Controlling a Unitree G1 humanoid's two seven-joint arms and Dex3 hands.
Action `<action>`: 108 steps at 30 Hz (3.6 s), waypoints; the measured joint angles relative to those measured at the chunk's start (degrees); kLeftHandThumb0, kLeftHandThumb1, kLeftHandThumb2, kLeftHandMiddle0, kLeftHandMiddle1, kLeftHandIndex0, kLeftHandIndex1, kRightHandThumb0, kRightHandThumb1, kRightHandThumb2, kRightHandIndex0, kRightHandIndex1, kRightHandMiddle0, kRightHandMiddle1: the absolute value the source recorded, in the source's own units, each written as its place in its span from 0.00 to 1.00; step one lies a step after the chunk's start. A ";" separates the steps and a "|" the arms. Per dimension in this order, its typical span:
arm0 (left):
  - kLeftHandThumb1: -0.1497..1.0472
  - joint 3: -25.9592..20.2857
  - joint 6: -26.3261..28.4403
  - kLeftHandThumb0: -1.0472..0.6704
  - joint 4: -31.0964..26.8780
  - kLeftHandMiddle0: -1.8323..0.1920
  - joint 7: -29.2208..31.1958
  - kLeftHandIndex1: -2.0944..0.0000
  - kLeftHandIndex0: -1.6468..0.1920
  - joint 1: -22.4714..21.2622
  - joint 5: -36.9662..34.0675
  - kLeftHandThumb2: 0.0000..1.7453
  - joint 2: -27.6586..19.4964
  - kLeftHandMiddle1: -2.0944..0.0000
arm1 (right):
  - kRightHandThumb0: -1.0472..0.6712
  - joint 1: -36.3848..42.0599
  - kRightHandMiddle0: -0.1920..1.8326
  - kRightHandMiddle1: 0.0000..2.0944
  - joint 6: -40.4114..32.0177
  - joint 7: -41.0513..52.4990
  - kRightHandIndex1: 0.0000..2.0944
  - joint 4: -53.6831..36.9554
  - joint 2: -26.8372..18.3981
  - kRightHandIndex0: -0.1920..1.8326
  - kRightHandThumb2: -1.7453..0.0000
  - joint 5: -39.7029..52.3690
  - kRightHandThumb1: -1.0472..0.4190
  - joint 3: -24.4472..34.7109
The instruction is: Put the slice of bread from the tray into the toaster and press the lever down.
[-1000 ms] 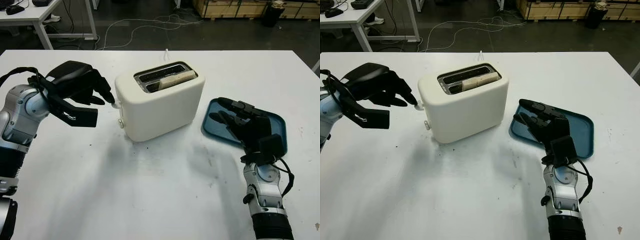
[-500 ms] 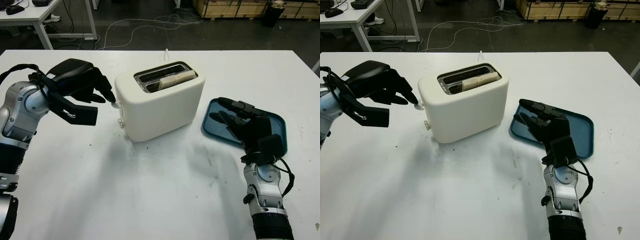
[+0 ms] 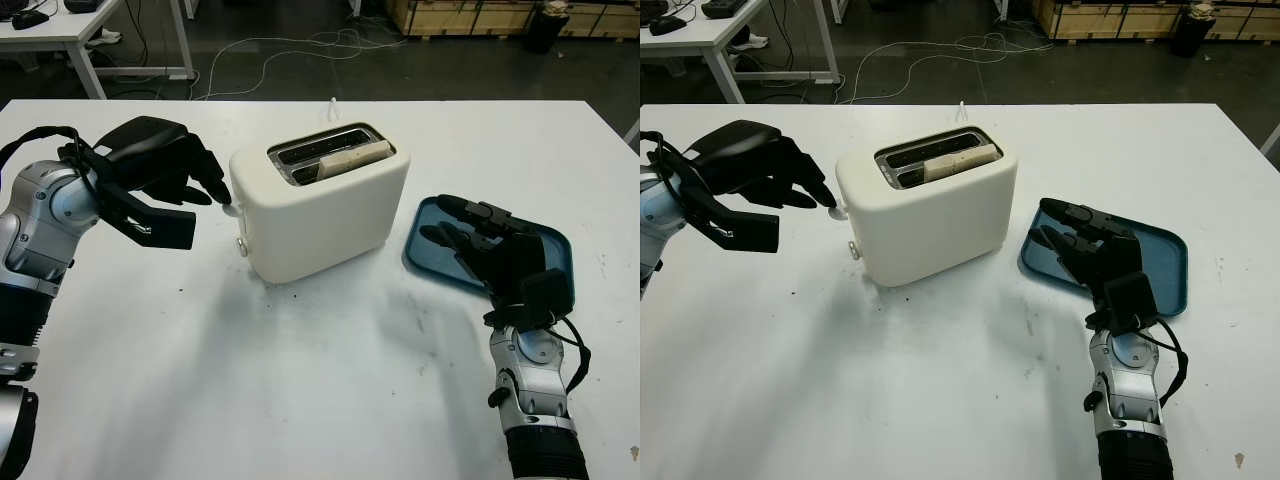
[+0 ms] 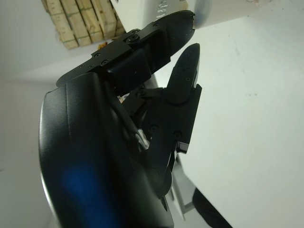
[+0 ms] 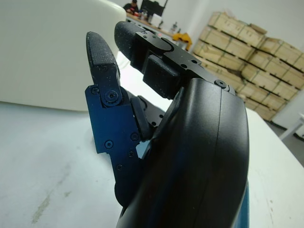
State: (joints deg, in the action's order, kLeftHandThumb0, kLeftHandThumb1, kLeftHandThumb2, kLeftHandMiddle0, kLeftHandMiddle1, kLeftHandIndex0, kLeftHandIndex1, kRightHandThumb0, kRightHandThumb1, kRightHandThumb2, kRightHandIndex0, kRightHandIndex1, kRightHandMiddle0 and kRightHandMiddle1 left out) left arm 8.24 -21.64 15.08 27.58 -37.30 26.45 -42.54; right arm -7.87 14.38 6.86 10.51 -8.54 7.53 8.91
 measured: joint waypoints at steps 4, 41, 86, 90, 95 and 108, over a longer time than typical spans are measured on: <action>0.87 0.11 -0.22 0.46 0.15 0.44 -0.26 0.99 0.20 -0.01 0.03 0.00 0.81 0.40 | 0.33 0.00 0.62 0.00 0.00 -0.03 0.01 0.02 0.02 0.71 0.98 -0.01 0.09 0.02; 0.87 2.34 -1.98 0.46 5.78 0.42 -4.46 0.99 0.20 -0.04 0.25 0.00 3.80 0.47 | 0.34 0.00 0.61 0.00 0.00 0.20 0.00 0.02 0.07 0.70 0.99 0.25 0.09 0.17; 0.88 5.39 -0.80 0.46 11.91 0.47 -16.14 0.98 0.23 5.31 -3.02 0.02 8.32 0.40 | 0.31 0.08 0.61 0.00 -0.99 -0.64 0.00 -0.02 -0.81 0.69 1.00 -1.42 0.09 1.06; 0.89 5.65 -0.81 0.46 11.92 0.46 -15.09 0.98 0.24 4.24 -2.05 0.01 8.17 0.44 | 0.32 0.10 0.61 0.00 -0.99 -0.60 0.00 -0.02 -0.80 0.69 1.00 -1.37 0.09 1.10; 0.89 5.94 -0.82 0.45 11.99 0.43 -14.47 0.97 0.22 3.48 -1.13 0.01 8.16 0.46 | 0.31 0.12 0.61 0.00 -1.00 -0.62 0.00 -0.02 -0.67 0.69 1.00 -1.35 0.09 1.15; 0.89 6.04 0.49 0.46 20.17 0.50 -27.33 1.00 0.29 4.04 0.49 0.09 15.01 0.59 | 0.33 0.31 0.61 0.00 -0.99 -0.53 0.00 -0.01 -0.22 0.68 1.00 -1.31 0.10 1.44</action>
State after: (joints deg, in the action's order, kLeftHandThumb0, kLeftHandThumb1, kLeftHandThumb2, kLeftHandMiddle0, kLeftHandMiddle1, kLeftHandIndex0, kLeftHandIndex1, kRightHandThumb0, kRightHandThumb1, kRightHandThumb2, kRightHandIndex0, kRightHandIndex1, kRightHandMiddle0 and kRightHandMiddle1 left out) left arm 14.28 -21.15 35.26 0.26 -33.26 26.94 -27.52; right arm -7.55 13.38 6.33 10.49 -8.76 6.22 10.34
